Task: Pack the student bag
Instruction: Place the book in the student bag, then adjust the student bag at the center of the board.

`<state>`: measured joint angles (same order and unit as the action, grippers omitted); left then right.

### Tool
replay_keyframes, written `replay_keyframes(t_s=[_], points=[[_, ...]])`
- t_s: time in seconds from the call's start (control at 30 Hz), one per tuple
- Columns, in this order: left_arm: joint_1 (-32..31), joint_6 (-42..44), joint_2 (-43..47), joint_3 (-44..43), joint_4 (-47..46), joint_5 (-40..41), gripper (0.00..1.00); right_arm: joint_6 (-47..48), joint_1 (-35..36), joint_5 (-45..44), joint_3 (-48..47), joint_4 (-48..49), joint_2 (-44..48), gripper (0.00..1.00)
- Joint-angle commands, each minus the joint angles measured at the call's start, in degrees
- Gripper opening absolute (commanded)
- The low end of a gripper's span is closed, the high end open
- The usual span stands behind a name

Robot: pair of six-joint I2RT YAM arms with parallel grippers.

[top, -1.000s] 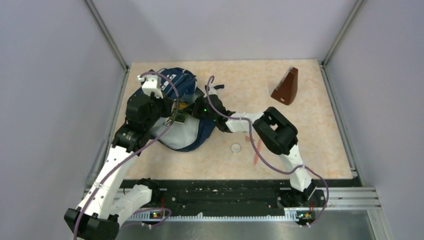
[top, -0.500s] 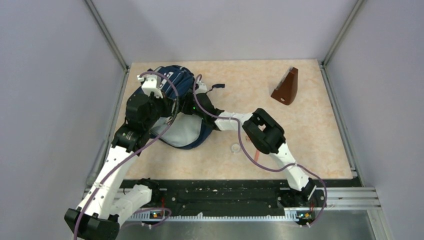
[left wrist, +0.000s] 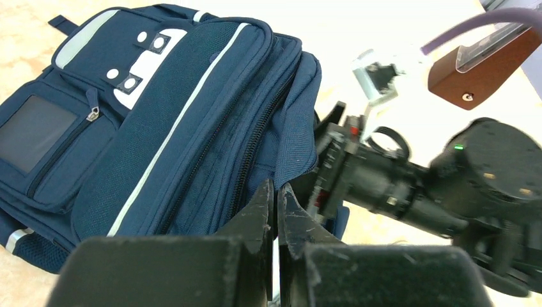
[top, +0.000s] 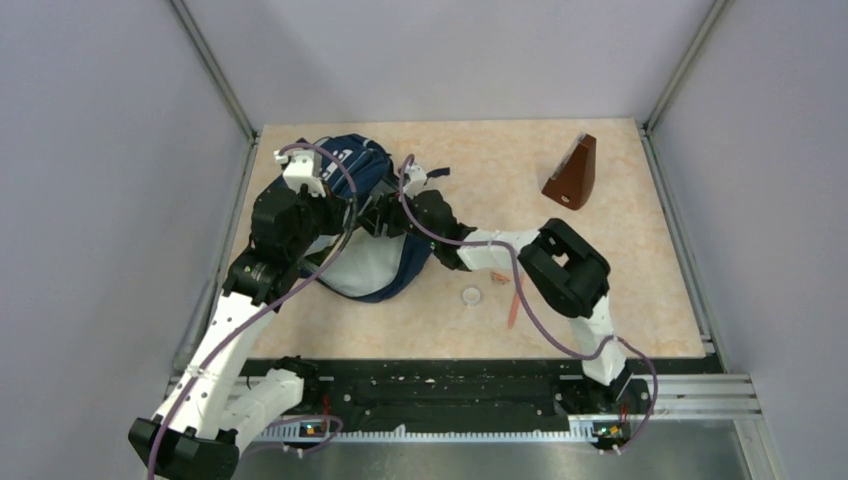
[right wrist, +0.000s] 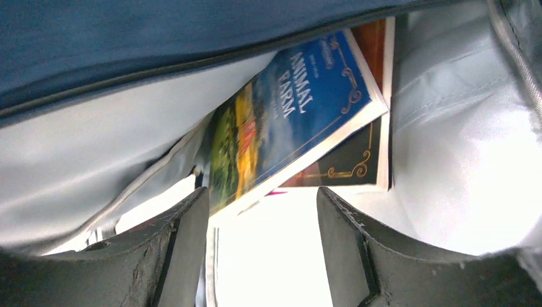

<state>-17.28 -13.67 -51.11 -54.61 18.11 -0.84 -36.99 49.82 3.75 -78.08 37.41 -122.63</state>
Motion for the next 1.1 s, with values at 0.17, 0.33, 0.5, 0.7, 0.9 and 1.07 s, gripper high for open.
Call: replay_keyframes(t_s=[0.17,0.33,0.5,0.7,0.9,1.07], points=[[-0.1,-0.9,2.5,-1.6,-7.4,-0.8,0.00,10.8,0.3,1.4,17.0,-6.0,23.9,0.63],[-0.1,-0.7,1.8,-1.6,-7.2,-0.7,0.00,13.1,0.6,-8.1,21.4,-19.3,31.8,0.64],[-0.1,-0.7,1.3,-1.6,-7.2,-1.1,0.00,12.3,1.8,-10.9,23.9,-24.9,33.6,0.64],[-0.1,-0.7,1.2,-1.6,-7.2,-1.3,0.00,6.5,5.0,-4.1,24.2,-20.1,29.2,0.65],[-0.1,-1.1,1.5,-1.6,-7.4,-2.1,0.00,0.9,9.0,-11.9,23.2,-21.9,25.1,0.66],[-0.1,-1.1,2.1,-1.6,-7.4,-2.2,0.00,-2.8,12.7,-22.3,23.6,-25.4,24.6,0.72]])
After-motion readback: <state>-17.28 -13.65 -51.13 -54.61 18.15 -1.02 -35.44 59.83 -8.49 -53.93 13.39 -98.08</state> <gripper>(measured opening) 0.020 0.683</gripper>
